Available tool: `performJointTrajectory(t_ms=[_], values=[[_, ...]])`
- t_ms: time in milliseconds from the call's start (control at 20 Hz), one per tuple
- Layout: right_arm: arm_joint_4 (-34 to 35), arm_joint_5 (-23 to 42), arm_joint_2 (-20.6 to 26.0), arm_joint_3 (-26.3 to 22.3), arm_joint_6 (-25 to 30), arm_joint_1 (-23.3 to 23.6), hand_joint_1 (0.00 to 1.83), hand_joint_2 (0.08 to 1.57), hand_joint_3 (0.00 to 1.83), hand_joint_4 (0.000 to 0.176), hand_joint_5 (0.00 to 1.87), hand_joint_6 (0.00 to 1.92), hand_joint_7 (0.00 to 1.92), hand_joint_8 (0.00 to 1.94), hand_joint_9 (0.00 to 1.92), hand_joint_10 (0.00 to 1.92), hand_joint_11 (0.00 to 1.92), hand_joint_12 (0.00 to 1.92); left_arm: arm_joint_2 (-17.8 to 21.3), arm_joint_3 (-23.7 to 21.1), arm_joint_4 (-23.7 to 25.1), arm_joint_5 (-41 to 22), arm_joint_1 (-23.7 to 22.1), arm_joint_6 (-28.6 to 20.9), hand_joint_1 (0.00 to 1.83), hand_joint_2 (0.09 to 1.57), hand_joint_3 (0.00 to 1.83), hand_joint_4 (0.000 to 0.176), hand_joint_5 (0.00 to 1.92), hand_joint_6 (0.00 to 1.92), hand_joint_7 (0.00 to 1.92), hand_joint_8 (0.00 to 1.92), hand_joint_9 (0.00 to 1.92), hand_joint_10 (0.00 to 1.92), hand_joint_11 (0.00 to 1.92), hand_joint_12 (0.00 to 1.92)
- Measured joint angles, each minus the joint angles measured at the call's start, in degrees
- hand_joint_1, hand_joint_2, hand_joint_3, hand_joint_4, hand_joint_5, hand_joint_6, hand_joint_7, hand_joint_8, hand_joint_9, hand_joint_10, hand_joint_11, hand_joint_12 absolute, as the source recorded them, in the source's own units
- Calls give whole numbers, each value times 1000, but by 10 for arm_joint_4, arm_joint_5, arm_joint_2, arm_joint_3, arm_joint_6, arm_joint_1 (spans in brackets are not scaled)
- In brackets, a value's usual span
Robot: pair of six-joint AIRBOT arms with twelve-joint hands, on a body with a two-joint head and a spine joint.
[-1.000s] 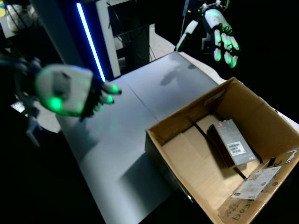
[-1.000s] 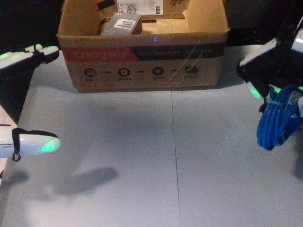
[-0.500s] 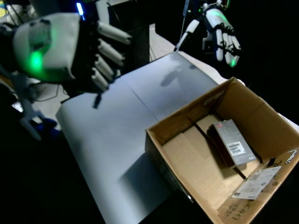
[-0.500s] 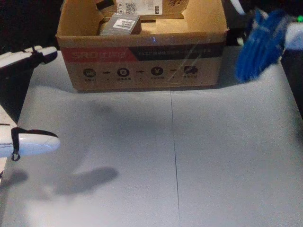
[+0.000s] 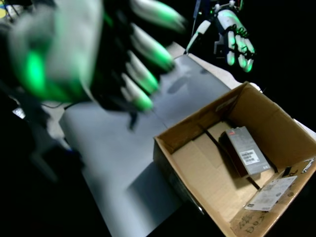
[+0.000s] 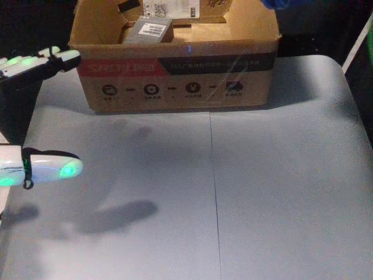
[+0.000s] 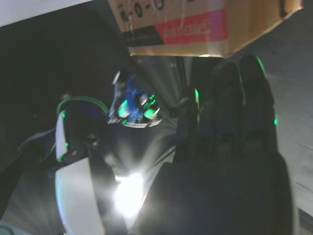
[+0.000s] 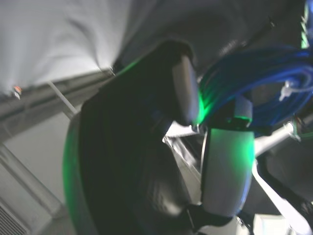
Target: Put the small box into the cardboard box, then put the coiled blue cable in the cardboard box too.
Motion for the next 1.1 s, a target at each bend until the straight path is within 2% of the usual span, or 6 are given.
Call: performJointTrajectory(t_ms=[100,300,450,600,1000,1100], values=[[6,-44,-43,49,0,12,1536,1143,0,94,728,1921,993,1941,1266,1921,1329,1921,-5,6,5,6,-9,-3,695,830,1,131,230,0,153,0,203,0,195,181],[10,-145,-120,149,0,24,1704,1037,0,176,619,1921,885,1941,1196,1921,1305,1921,-11,13,27,22,-19,-15,639,826,1,107,250,4,173,4,209,5,225,182],[11,-195,-160,207,0,42,1708,1048,0,61,652,1921,910,1941,1206,1921,1299,1921,-15,15,31,38,-24,-17,628,830,1,97,253,3,177,3,211,3,229,193],[10,-210,-175,222,0,45,1553,1159,9,160,658,1921,912,1941,1137,1921,1271,1921,-18,19,38,46,-39,-20,654,840,3,88,251,1,171,0,199,1,210,192],[-55,-215,-193,200,0,46,980,1125,0,0,761,1351,849,1919,1057,1921,1184,1921,-26,26,53,66,-51,-23,650,822,0,113,275,7,174,6,215,10,230,201],[-72,-215,-194,191,0,46,692,1004,0,0,647,48,780,225,741,417,438,1198,-28,26,55,67,-51,-25,655,817,0,108,278,5,176,4,224,10,243,212]])
